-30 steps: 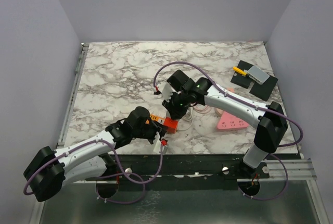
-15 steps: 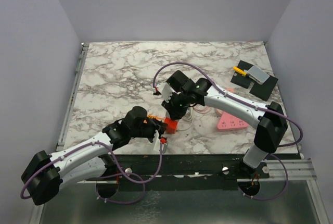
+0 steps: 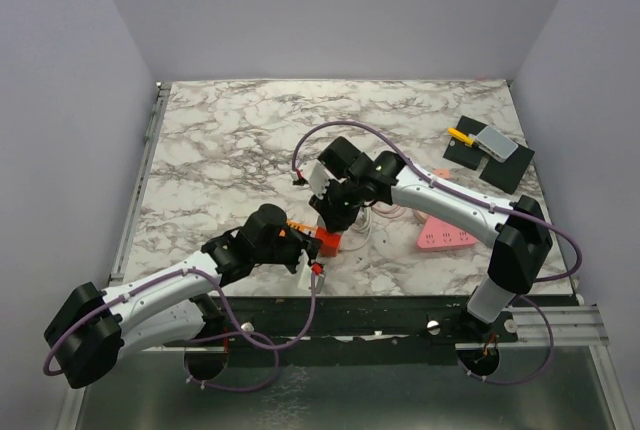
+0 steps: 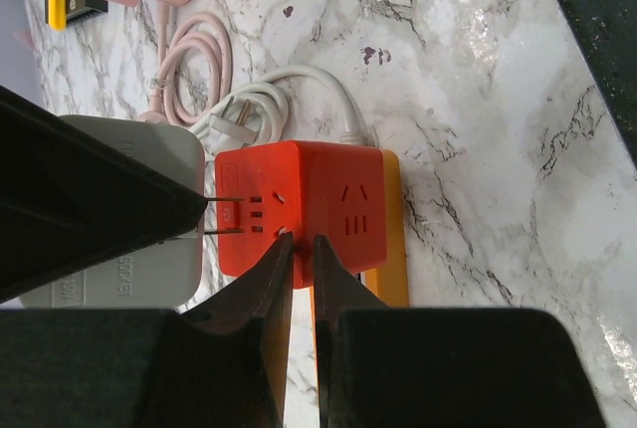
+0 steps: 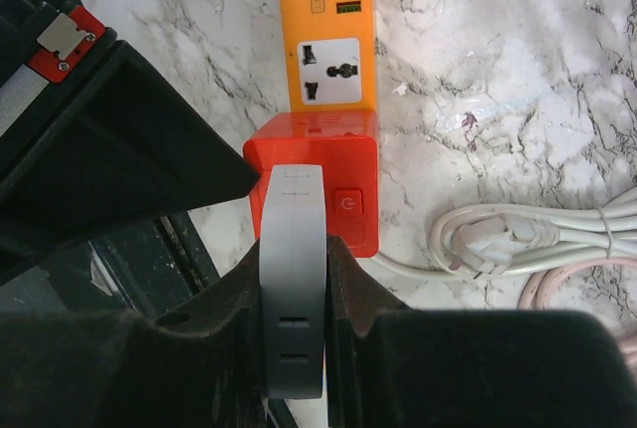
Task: Insert the plug
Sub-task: Insert the plug into the socket.
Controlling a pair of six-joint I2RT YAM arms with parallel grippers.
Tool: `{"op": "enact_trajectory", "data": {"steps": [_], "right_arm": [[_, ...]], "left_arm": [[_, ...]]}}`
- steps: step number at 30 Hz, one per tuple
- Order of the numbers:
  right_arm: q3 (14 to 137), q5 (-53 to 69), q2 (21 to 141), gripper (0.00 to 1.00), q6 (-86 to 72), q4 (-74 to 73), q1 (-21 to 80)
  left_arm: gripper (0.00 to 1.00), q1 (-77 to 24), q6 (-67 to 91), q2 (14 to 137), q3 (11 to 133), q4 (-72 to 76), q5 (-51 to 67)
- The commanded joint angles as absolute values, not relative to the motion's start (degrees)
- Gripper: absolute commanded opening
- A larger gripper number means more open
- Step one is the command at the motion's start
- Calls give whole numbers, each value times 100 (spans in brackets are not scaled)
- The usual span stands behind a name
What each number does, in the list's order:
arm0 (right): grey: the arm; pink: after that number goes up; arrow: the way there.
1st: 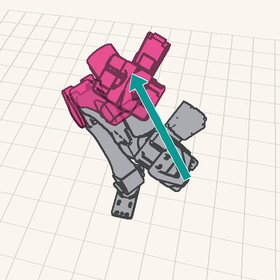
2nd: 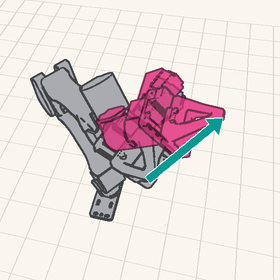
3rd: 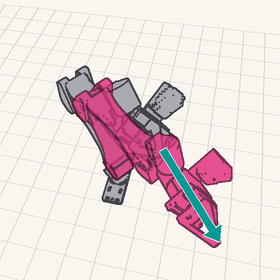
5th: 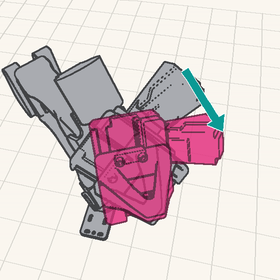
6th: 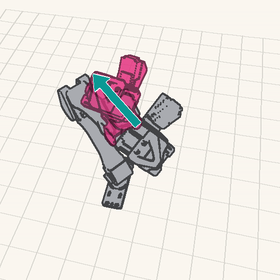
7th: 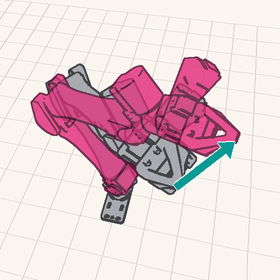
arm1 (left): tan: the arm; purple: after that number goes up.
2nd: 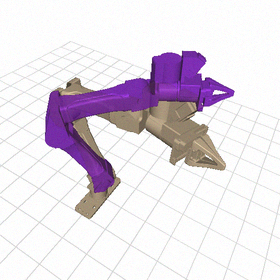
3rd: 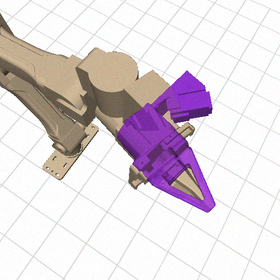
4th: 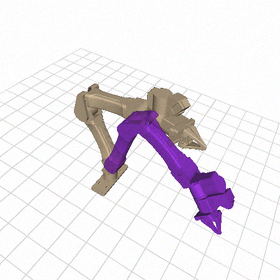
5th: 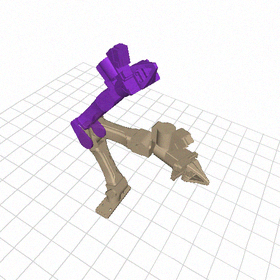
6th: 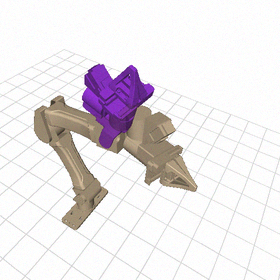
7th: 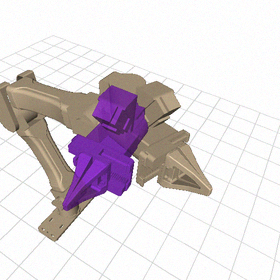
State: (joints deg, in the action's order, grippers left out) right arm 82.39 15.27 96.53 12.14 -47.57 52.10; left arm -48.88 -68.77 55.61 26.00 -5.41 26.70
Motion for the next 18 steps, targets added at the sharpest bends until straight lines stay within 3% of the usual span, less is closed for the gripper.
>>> {"op": "enact_trajectory", "data": {"steps": [1,18], "right_arm": [[8157,1562,9683,1,1301,-4700,5273],[8078,1333,9683,1,1410,-4720,5335]], "left_arm": [[13,-4906,-6805,5669,2694,-525,2537],[7,-4930,-6708,5615,2576,-541,2522]]}}
